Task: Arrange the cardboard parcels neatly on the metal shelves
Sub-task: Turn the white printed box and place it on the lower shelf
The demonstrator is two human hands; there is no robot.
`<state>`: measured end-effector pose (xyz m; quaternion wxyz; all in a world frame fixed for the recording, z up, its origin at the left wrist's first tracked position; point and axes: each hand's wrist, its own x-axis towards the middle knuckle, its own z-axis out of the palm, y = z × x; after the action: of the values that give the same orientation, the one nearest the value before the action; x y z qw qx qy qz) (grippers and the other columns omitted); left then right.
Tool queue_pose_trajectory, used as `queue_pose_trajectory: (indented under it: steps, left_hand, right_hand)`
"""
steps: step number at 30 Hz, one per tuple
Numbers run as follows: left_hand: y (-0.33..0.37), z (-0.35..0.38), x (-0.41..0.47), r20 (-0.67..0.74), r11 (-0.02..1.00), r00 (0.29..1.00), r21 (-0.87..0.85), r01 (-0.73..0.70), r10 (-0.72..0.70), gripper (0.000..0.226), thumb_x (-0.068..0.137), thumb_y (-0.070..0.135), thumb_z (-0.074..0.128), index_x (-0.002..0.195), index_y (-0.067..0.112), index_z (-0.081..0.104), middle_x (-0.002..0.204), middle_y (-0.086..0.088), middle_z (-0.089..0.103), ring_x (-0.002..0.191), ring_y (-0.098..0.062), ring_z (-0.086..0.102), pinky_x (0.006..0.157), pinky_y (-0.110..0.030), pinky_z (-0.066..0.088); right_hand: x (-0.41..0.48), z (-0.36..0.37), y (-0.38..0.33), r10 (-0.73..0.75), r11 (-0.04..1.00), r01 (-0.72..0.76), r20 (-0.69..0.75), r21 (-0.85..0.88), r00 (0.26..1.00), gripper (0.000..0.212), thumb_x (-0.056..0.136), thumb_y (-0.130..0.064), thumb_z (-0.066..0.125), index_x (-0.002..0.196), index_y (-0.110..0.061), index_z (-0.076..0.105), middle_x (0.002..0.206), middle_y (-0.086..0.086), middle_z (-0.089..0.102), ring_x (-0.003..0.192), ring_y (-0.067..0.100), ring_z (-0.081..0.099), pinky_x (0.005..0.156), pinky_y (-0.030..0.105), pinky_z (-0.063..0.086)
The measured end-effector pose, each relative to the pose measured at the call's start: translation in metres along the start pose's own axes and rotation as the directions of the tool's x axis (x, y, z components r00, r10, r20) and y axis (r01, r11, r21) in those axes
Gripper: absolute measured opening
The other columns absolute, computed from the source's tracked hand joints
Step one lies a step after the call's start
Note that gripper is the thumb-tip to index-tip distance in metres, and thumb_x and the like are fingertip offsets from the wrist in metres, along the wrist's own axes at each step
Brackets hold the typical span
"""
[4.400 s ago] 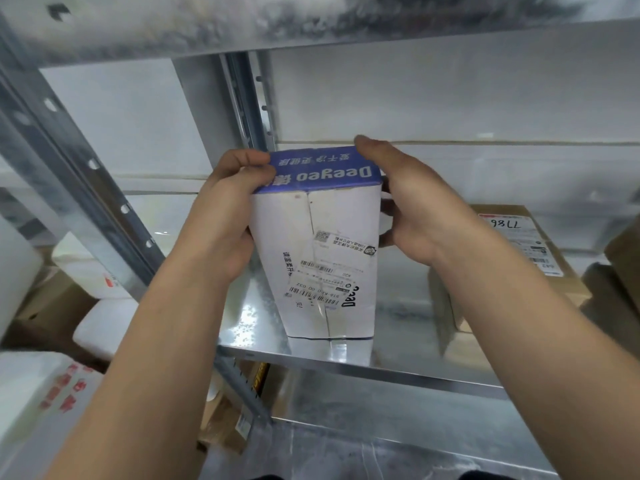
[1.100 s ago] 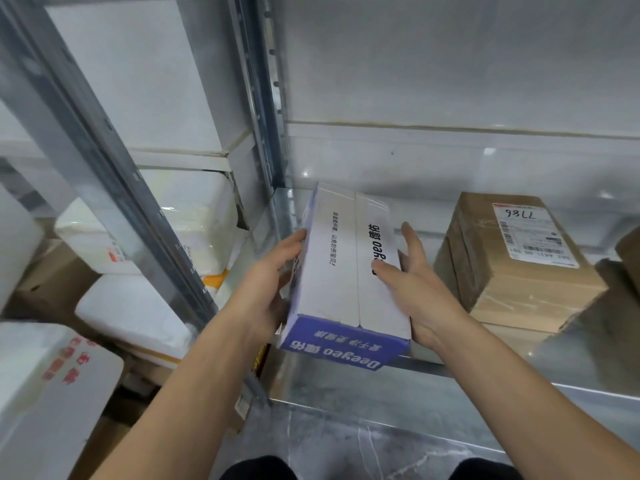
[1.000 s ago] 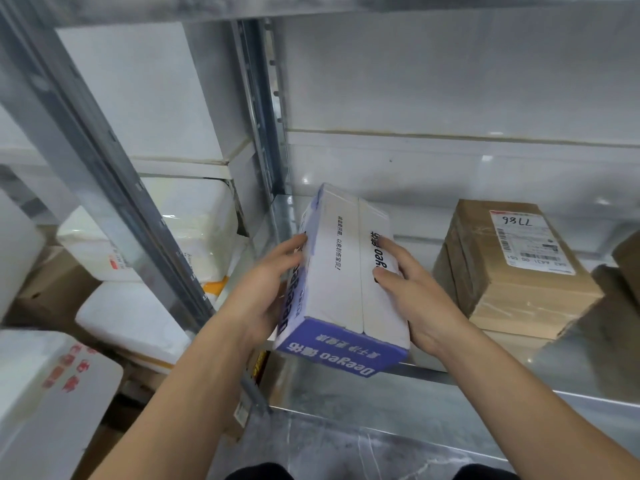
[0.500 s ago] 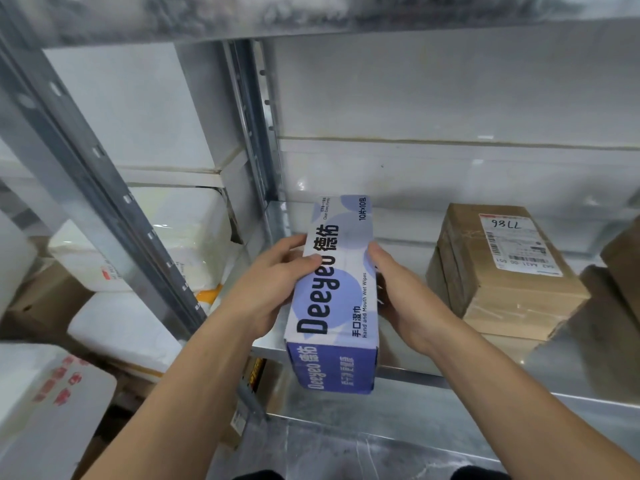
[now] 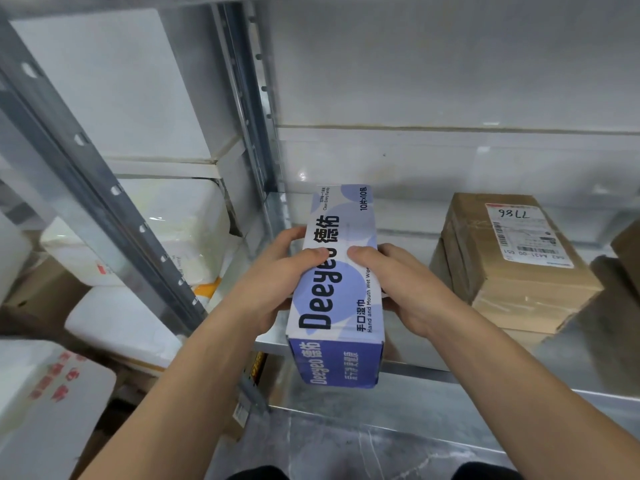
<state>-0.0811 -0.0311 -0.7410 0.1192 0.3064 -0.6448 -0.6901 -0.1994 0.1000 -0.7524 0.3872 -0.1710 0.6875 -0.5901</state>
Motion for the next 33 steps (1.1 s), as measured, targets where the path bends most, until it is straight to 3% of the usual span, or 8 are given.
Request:
queue_pose_trajectory:
  steps: [13, 18, 21, 23, 26, 28, 31, 33]
  left_hand:
    - [0.003, 0.007, 0.001, -0.030, 1.000, 1.000, 0.005, 0.001, -0.001, 0.027, 0.097, 0.017, 0.064, 0.115, 0.035, 0.055, 0.096, -0.012, 0.079, 0.081, -0.031, 0.075, 0.080, -0.050, 0.061]
    - [0.008, 0.008, -0.010, -0.003, 1.000, 1.000, 0.004, -0.021, 0.021, 0.038, 0.097, 0.016, 0.065, 0.127, 0.033, 0.051, 0.098, -0.008, 0.079, 0.089, -0.033, 0.076, 0.088, -0.056, 0.059]
    - [0.013, 0.007, -0.018, 0.014, 0.995, 0.995, 0.004, -0.100, 0.100, 0.045, 0.097, 0.010, 0.064, 0.132, 0.032, 0.045, 0.097, -0.005, 0.079, 0.082, -0.025, 0.075, 0.072, -0.041, 0.060]
    - [0.017, 0.007, -0.023, 0.017, 0.987, 0.987, -0.009, -0.162, 0.162, 0.044, 0.096, 0.006, 0.063, 0.128, 0.031, 0.045, 0.097, -0.004, 0.078, 0.081, -0.022, 0.075, 0.069, -0.037, 0.058]
    - [0.019, 0.008, -0.028, 0.019, 0.977, 0.977, -0.030, -0.213, 0.213, 0.043, 0.096, 0.001, 0.062, 0.124, 0.029, 0.046, 0.097, 0.001, 0.078, 0.083, -0.022, 0.075, 0.073, -0.036, 0.060]
    - [0.018, 0.008, -0.030, 0.035, 0.972, 0.972, -0.042, -0.230, 0.231, 0.044, 0.095, -0.001, 0.062, 0.123, 0.030, 0.046, 0.098, 0.004, 0.078, 0.084, -0.021, 0.075, 0.072, -0.034, 0.060]
    - [0.016, 0.007, -0.030, 0.039, 0.962, 0.962, -0.061, -0.266, 0.269, 0.052, 0.093, -0.004, 0.061, 0.123, 0.035, 0.044, 0.109, 0.003, 0.076, 0.092, -0.020, 0.074, 0.072, -0.029, 0.060]
    - [0.013, 0.006, -0.030, 0.032, 0.954, 0.954, -0.051, -0.295, 0.296, 0.061, 0.092, -0.007, 0.061, 0.130, 0.036, 0.041, 0.119, 0.003, 0.074, 0.101, -0.019, 0.073, 0.075, -0.027, 0.059]
  right_hand:
    - [0.003, 0.001, -0.003, -0.027, 0.998, 0.029, 0.029, -0.059, 0.999, 0.023, 0.101, -0.021, 0.055, 0.115, -0.007, 0.068, 0.100, 0.012, 0.079, 0.086, 0.026, 0.076, 0.079, 0.041, 0.059]
    - [-0.010, -0.002, -0.008, -0.062, 0.997, 0.064, 0.056, -0.035, 0.997, 0.021, 0.100, -0.020, 0.058, 0.116, -0.010, 0.068, 0.103, 0.009, 0.079, 0.095, 0.026, 0.075, 0.089, 0.043, 0.058]
    - [-0.017, -0.007, -0.014, -0.175, 0.983, 0.176, 0.026, -0.041, 0.984, 0.012, 0.097, -0.017, 0.064, 0.109, -0.018, 0.064, 0.102, 0.002, 0.078, 0.091, 0.017, 0.076, 0.089, 0.038, 0.060]
    - [-0.021, -0.010, -0.016, -0.241, 0.971, 0.241, 0.015, 0.002, 0.970, 0.021, 0.096, -0.013, 0.066, 0.115, -0.019, 0.059, 0.108, -0.004, 0.074, 0.094, 0.011, 0.074, 0.084, 0.029, 0.058]
    - [-0.025, -0.013, -0.015, -0.286, 0.957, 0.284, 0.032, 0.052, 0.958, 0.050, 0.095, -0.011, 0.069, 0.138, -0.020, 0.046, 0.124, -0.006, 0.067, 0.108, 0.008, 0.069, 0.084, 0.022, 0.054]
    - [-0.025, -0.015, -0.014, -0.302, 0.953, 0.299, 0.049, 0.054, 0.952, 0.059, 0.094, -0.010, 0.070, 0.144, -0.020, 0.041, 0.130, -0.005, 0.066, 0.114, 0.009, 0.067, 0.088, 0.023, 0.055]
    - [-0.026, -0.017, -0.015, -0.325, 0.945, 0.321, 0.064, 0.066, 0.944, 0.062, 0.093, -0.010, 0.072, 0.144, -0.024, 0.039, 0.134, -0.006, 0.064, 0.121, 0.009, 0.064, 0.102, 0.031, 0.052]
    - [-0.027, -0.017, -0.017, -0.334, 0.940, 0.326, 0.068, 0.104, 0.940, 0.054, 0.093, -0.016, 0.072, 0.137, -0.028, 0.043, 0.131, -0.011, 0.064, 0.117, 0.005, 0.064, 0.098, 0.029, 0.051]
